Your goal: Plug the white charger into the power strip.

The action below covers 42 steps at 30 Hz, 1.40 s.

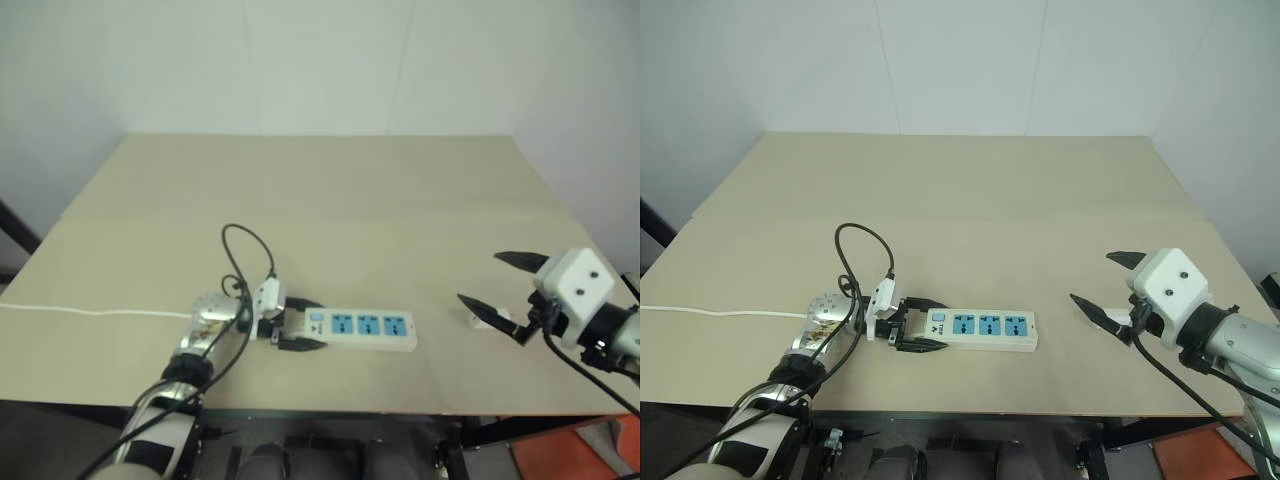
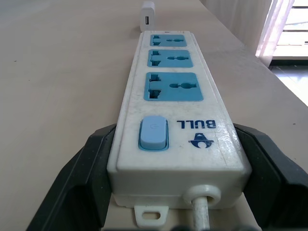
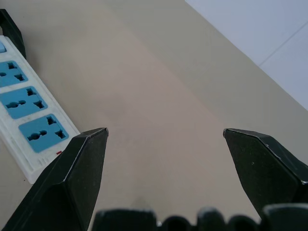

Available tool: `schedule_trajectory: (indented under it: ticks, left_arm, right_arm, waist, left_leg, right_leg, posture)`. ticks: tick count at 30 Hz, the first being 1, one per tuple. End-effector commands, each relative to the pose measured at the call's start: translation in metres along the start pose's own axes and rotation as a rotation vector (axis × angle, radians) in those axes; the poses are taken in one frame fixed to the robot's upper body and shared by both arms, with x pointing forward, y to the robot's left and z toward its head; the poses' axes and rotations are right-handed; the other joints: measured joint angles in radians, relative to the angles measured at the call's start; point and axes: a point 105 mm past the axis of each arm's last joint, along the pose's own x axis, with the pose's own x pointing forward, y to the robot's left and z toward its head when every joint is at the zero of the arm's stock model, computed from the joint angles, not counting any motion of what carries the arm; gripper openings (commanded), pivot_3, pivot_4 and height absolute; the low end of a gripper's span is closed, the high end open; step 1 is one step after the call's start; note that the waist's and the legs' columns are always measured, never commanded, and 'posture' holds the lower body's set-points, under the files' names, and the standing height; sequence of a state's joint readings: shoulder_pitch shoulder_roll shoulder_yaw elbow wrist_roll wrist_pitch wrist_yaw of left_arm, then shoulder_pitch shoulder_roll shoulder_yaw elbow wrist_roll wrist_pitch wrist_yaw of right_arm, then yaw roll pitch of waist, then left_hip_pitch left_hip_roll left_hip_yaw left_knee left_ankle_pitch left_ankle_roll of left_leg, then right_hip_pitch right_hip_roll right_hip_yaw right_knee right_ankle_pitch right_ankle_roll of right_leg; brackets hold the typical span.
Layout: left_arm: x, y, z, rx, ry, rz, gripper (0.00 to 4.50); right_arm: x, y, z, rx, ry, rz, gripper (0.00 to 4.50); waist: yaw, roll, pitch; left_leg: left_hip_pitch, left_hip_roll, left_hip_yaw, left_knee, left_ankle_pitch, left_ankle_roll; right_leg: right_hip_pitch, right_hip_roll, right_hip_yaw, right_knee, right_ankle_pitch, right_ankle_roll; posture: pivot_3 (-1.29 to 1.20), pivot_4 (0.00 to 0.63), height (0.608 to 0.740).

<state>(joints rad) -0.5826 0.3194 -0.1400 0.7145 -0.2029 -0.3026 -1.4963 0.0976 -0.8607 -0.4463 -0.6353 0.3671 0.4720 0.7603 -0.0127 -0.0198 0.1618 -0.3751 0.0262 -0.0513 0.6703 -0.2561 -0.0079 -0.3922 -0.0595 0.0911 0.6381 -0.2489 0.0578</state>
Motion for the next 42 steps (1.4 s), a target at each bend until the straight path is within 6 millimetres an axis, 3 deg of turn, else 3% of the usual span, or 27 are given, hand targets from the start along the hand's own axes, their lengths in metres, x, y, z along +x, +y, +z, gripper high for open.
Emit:
schedule_trajectory:
  ticks: [1, 13, 28, 32, 42]
  left_arm:
    - [0.007, -0.013, -0.013, -0.054, 0.004, -0.030, 3.27]
    - [-0.006, 0.007, 0.012, 0.040, 0.026, 0.008, 3.27]
    - [0.007, 0.004, 0.012, 0.037, 0.023, -0.013, 3.27]
    - [0.010, 0.002, 0.011, 0.034, 0.026, -0.019, 3.27]
    - [0.012, -0.001, 0.009, 0.030, 0.029, -0.022, 3.27]
  right_arm:
    - [-0.003, -0.006, 0.006, -0.028, -0.012, -0.018, 4.50]
    - [-0.009, -0.022, 0.004, -0.108, 0.057, 0.132, 4.50]
    - [0.010, -0.017, -0.021, -0.226, 0.425, 0.429, 4.50]
    - [0.020, -0.016, -0.036, -0.225, 0.522, 0.473, 4.50]
    - [0.022, -0.009, -0.065, -0.253, 0.654, 0.593, 4.50]
  waist:
    - [-0.001, 0.000, 0.000]
    - [-0.002, 0.000, 0.000]
    - [-0.001, 0.000, 0.001]
    - [0.002, 0.000, 0.001]
    - [0.010, 0.001, 0.000]
  left_leg:
    - [0.001, 0.000, 0.000, 0.000, 0.000, 0.000]
    - [0.002, 0.000, 0.000, -0.002, -0.001, 0.001]
    - [-0.003, 0.001, 0.000, -0.003, -0.001, 0.002]
    - [-0.007, 0.001, 0.000, -0.002, -0.001, 0.002]
    - [-0.014, 0.001, 0.000, -0.001, -0.001, 0.002]
  right_leg:
    - [0.001, 0.000, 0.000, -0.001, 0.000, 0.000]
    - [0.004, 0.000, 0.000, -0.006, 0.000, 0.000]
    - [-0.001, 0.000, -0.002, -0.009, 0.000, 0.000]
    - [-0.004, -0.001, -0.002, -0.008, 0.000, 0.000]
    - [-0.012, -0.001, -0.002, -0.007, 0.001, 0.000]
  posture:
    - [0.00, 0.150, 0.740]
    - [0.00, 0.150, 0.740]
    - [0.00, 0.150, 0.740]
    - [0.00, 0.150, 0.740]
    - [0.00, 0.150, 0.740]
